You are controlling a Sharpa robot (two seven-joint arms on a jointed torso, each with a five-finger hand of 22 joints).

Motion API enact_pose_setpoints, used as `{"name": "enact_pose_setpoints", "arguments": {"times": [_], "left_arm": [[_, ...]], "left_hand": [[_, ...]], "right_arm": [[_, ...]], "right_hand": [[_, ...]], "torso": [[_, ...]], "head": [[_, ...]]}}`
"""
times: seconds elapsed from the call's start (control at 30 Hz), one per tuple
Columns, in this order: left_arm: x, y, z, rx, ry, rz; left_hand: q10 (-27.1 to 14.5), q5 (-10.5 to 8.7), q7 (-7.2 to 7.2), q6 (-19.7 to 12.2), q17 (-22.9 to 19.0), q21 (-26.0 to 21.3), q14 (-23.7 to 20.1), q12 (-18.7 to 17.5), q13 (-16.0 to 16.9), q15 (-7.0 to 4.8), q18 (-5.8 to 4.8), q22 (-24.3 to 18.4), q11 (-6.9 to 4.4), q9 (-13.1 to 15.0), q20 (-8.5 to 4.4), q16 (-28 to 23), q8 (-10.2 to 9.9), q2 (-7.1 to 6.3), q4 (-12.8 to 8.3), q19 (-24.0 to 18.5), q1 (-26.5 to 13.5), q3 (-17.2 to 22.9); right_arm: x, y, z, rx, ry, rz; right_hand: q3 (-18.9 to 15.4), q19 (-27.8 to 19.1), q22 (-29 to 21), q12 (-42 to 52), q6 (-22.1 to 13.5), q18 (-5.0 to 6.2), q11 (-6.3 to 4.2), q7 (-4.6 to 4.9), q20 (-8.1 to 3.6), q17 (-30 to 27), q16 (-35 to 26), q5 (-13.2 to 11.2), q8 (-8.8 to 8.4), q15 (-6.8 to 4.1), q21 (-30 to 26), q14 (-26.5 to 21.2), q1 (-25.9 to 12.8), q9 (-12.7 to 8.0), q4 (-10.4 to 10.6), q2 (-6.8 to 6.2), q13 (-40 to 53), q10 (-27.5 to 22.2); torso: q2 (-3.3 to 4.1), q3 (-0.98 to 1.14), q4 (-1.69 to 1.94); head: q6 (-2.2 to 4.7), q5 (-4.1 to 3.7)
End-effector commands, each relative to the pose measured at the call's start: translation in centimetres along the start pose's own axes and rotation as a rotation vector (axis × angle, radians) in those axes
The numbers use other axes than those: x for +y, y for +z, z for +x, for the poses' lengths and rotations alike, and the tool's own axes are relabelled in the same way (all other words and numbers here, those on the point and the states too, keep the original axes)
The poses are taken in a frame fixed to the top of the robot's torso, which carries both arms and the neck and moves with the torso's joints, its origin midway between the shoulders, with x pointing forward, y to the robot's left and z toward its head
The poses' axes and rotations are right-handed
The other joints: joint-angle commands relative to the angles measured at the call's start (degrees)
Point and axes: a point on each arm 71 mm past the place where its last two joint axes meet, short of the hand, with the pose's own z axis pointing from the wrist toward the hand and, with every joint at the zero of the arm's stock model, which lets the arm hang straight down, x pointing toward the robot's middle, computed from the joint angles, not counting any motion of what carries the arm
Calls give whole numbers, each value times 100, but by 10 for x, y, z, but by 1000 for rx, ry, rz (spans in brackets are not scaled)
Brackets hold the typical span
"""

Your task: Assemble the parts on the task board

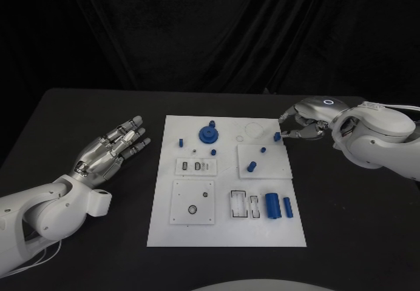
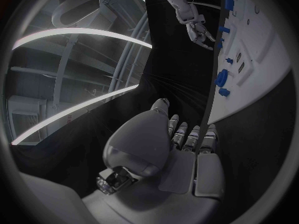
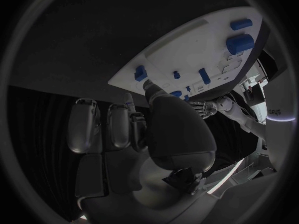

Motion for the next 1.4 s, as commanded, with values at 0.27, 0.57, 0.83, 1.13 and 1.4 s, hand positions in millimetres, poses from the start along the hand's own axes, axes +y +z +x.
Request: {"name": "enact_pose_setpoints", "arguments": {"times": [0.27,0.57,0.83,1.13,1.4], "left_arm": [[-8,0,1,8,-7,125],[-8,0,1,9,-8,123],[-8,0,1,11,-9,121],[-8,0,0,11,-10,119],[-7,0,0,12,-10,118]], "left_hand": [[-3,42,35,18,6,37,-7,28,6,38,101,8,9,6,50,22,30,-16,-25,10,53,32],[-3,42,35,18,6,37,-7,28,6,38,101,8,9,6,50,22,30,-16,-25,10,53,32],[-2,43,34,12,6,37,-6,29,6,40,100,8,11,5,52,22,29,-16,-31,10,52,39],[-2,43,34,12,6,37,-6,29,6,40,100,8,11,5,52,22,29,-16,-31,10,52,39],[-2,43,34,12,6,37,-6,29,6,40,100,8,11,5,52,22,29,-16,-31,10,52,39]], "right_arm": [[-2,1,7,-5,7,36],[0,4,13,11,6,34],[2,8,16,16,5,28],[4,9,20,31,5,22],[7,9,25,42,6,15]], "right_hand": [[-95,39,662,15,69,-53,50,36,-1,495,6,-135,-8,29,33,367,-30,-10,96,-65,1506,608],[-128,25,651,15,138,-46,62,52,7,472,-26,-148,26,39,2,361,3,10,116,-97,1506,608],[-150,23,656,15,234,-45,75,65,17,463,-39,-135,76,49,-8,358,82,55,124,-116,1506,608],[-181,25,672,15,396,-44,78,65,24,458,-46,28,175,53,-16,358,193,188,145,-110,1506,608],[-209,28,690,15,548,-44,63,45,17,460,-47,318,293,43,-27,360,299,396,135,-92,1506,608]], "torso": [[1,2,11],[0,0,-2],[0,-2,4],[2,-2,4],[1,-2,2]], "head": [[-26,-24],[-43,-9],[-52,-7],[-59,-9],[-72,-7]]}}
